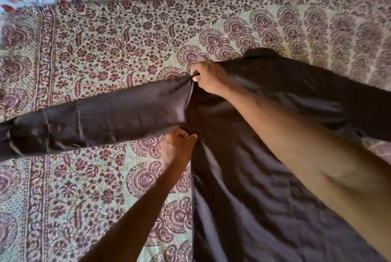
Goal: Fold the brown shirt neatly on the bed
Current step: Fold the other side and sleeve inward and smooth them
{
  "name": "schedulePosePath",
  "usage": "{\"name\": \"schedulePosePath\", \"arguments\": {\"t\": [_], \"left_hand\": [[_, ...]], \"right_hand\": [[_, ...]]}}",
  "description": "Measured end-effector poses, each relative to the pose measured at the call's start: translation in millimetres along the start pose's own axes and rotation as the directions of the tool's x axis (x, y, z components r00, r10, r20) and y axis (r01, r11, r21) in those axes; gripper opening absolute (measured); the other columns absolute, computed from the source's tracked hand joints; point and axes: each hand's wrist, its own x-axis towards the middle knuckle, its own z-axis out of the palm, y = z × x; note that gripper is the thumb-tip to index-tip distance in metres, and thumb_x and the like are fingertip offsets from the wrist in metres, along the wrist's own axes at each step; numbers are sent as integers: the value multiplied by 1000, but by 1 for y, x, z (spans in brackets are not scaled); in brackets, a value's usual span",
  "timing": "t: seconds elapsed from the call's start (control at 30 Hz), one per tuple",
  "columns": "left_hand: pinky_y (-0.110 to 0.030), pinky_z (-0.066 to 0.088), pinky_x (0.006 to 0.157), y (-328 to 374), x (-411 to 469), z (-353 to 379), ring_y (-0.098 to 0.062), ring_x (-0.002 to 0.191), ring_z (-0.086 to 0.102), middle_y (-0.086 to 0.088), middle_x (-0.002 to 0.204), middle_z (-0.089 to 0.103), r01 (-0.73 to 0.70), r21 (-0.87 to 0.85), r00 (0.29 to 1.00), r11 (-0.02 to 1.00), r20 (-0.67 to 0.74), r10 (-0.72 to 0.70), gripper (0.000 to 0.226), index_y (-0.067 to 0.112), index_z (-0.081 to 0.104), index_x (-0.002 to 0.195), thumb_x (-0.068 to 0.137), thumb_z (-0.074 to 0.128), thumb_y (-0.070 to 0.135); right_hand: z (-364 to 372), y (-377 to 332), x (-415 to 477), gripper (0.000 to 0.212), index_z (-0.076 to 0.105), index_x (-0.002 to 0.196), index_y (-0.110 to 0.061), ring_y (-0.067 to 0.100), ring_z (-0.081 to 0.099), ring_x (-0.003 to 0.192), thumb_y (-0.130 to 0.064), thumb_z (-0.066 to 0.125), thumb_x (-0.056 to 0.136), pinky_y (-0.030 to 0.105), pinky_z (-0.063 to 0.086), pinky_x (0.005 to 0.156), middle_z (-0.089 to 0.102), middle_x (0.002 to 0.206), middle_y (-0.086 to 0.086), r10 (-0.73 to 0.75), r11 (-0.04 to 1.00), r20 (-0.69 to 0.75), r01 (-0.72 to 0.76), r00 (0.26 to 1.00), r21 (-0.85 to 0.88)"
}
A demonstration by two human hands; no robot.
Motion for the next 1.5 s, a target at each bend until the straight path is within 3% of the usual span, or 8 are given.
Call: {"name": "schedulePosePath", "arguments": {"t": [0.1,0.3,0.43,0.6,0.87,1.0,1.2,1.5], "left_hand": [[-16,38,47,16,-21,12,-7,53,57,10,59,62,-79,-140,997,987,-27,76,23,19,62,70,78,74,36],[-20,53,47,56,-50,67,1,50,63,14,60,65,-92,-311,972,946,180,153,12,27,64,77,81,74,32],[-35,60,56,69,-55,106,-10,58,67,5,66,68,7,-422,956,907,268,117,12,25,63,76,82,72,28],[-26,56,50,81,-59,139,-4,48,62,-2,66,62,201,-552,911,809,409,52,18,21,58,78,88,67,9],[-25,53,56,71,-61,156,-7,51,63,1,65,66,296,-400,855,867,516,-54,17,21,62,74,90,62,14],[-34,56,67,57,-69,133,-19,59,66,-1,69,71,133,-258,846,957,532,25,10,26,68,67,71,63,34],[-32,57,73,1,-109,99,-18,78,70,-6,84,74,-199,64,807,978,577,126,13,17,70,87,83,71,29],[-31,53,72,-58,-189,67,-26,93,68,-5,98,73,-290,274,819,917,566,90,39,22,64,103,72,62,45]], "right_hand": [[-25,26,-13,12,68,97,-10,23,58,93,-5,67,86,27,39,70,57,106,7,11,997,-43,-7,999,83],[-73,95,-41,16,72,100,-10,24,64,96,-8,70,84,24,42,76,70,105,9,61,997,8,-62,998,50],[-83,122,-53,20,72,100,-11,28,62,98,-3,70,82,33,50,80,66,107,10,111,994,-36,-112,993,-18],[-81,138,-69,27,71,106,-10,36,61,105,5,64,84,39,52,80,54,127,16,170,968,-30,-172,985,-180],[-64,150,-95,44,53,126,-19,35,57,112,-6,66,86,45,51,89,46,131,10,320,946,-5,-320,947,-49],[-66,132,-125,33,60,116,-18,28,61,108,-6,59,85,36,51,87,61,119,6,479,874,-113,-461,871,151],[-20,67,-257,22,63,103,-24,27,65,105,-29,63,82,32,49,85,72,101,2,685,662,109,-678,720,320],[22,-2,-358,54,57,111,-19,31,64,106,-59,66,77,35,49,82,70,108,7,811,493,185,-819,554,292]]}}
